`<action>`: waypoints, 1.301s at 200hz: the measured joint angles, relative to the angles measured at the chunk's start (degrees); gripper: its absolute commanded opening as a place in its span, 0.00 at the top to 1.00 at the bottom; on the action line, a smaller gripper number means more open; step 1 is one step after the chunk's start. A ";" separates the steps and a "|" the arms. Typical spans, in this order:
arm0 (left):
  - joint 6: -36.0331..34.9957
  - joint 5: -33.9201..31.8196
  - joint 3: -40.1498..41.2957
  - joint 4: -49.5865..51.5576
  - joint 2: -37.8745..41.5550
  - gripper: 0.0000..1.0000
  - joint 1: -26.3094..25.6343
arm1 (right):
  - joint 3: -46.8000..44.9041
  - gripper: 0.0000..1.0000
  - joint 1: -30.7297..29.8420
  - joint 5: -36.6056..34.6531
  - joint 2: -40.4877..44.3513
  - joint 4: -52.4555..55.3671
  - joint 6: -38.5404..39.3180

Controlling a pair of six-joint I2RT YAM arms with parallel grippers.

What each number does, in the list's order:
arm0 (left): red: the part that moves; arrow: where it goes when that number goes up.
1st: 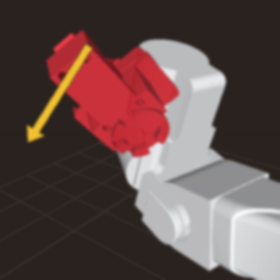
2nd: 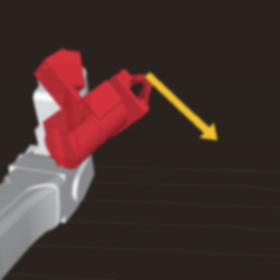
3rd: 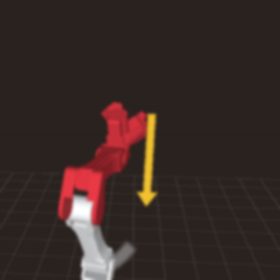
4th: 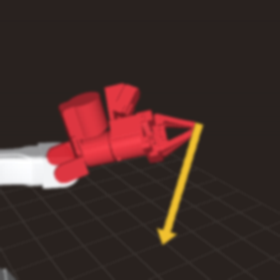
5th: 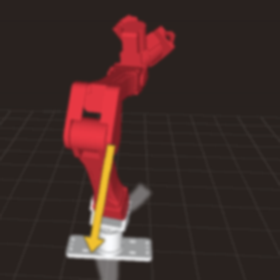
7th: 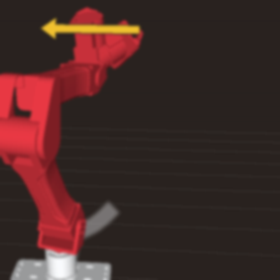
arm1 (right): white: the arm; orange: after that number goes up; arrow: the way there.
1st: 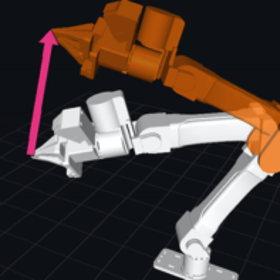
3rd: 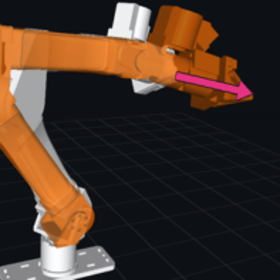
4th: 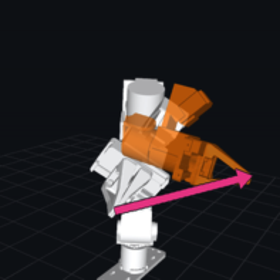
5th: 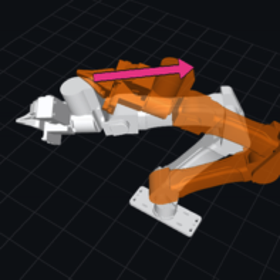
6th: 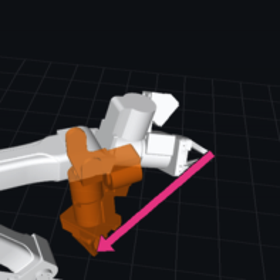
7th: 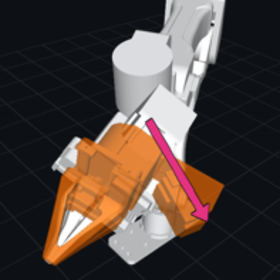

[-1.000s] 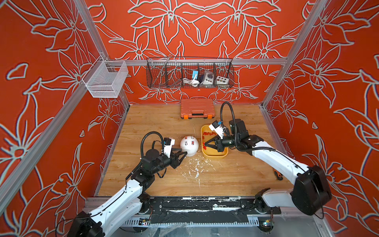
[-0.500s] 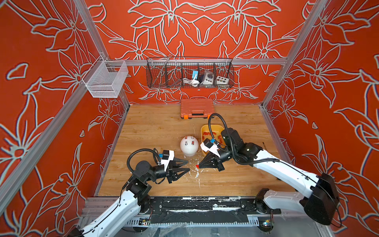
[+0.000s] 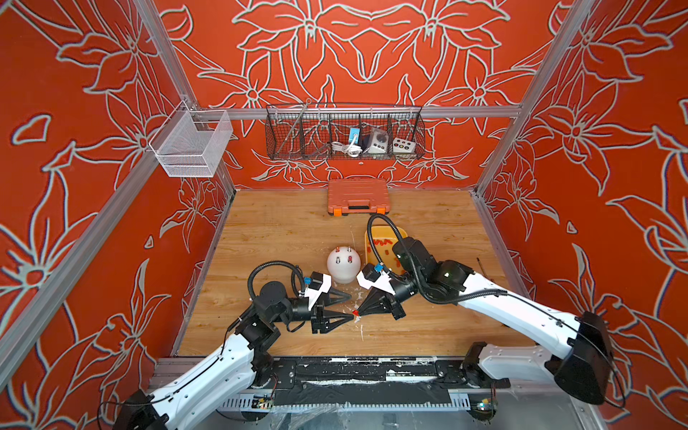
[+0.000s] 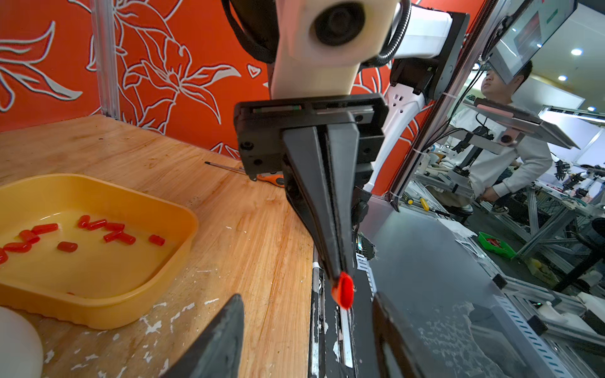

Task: Cover the protruding screws with screw protection sleeves
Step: Pick up the screw protection sleeve from the storage box.

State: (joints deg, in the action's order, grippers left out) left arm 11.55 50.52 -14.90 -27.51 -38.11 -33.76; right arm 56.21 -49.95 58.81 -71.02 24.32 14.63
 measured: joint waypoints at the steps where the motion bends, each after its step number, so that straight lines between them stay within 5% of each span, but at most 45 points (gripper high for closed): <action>1: 0.00 0.02 -0.02 0.04 -0.02 0.47 -0.02 | 0.02 1.00 0.00 -0.02 -0.02 0.02 0.02; 79: -1.79 0.85 -0.35 1.57 -0.26 0.66 -0.85 | 0.39 1.00 -0.26 -2.47 -0.76 0.07 0.70; 130: -2.29 0.98 -0.42 1.86 -0.39 0.89 -0.90 | 0.42 1.00 -0.26 -3.41 -1.27 0.04 0.68; 139: -2.67 0.79 -0.42 1.92 -0.44 0.87 -0.90 | 0.42 1.00 -0.26 -3.39 -1.36 0.07 0.68; 150: -2.73 0.66 -0.42 2.01 -0.48 0.62 -0.92 | 0.42 1.00 -0.31 -3.45 -1.36 0.07 0.68; 172: -2.45 -0.11 -0.44 2.45 -0.17 0.51 -1.11 | 0.42 1.00 -0.35 -3.98 -1.33 -0.33 0.66; 202: -2.43 -1.53 -0.44 3.02 0.83 0.66 -1.11 | 0.42 1.00 -0.35 -3.98 -1.33 -0.72 0.63; 235: -3.06 -2.27 -0.44 3.19 0.66 0.70 -1.14 | 0.42 1.00 -0.35 -3.96 -1.33 -0.81 0.61; 260: -3.56 -2.56 -0.66 3.48 -0.61 0.86 -1.14 | 0.39 1.00 -0.37 -3.91 -1.33 -1.36 0.46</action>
State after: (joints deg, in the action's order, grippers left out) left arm 7.99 47.97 -15.55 -24.03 -38.72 -34.89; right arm 56.60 -50.33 54.89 -72.36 22.96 15.09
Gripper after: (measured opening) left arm 0.197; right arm 0.043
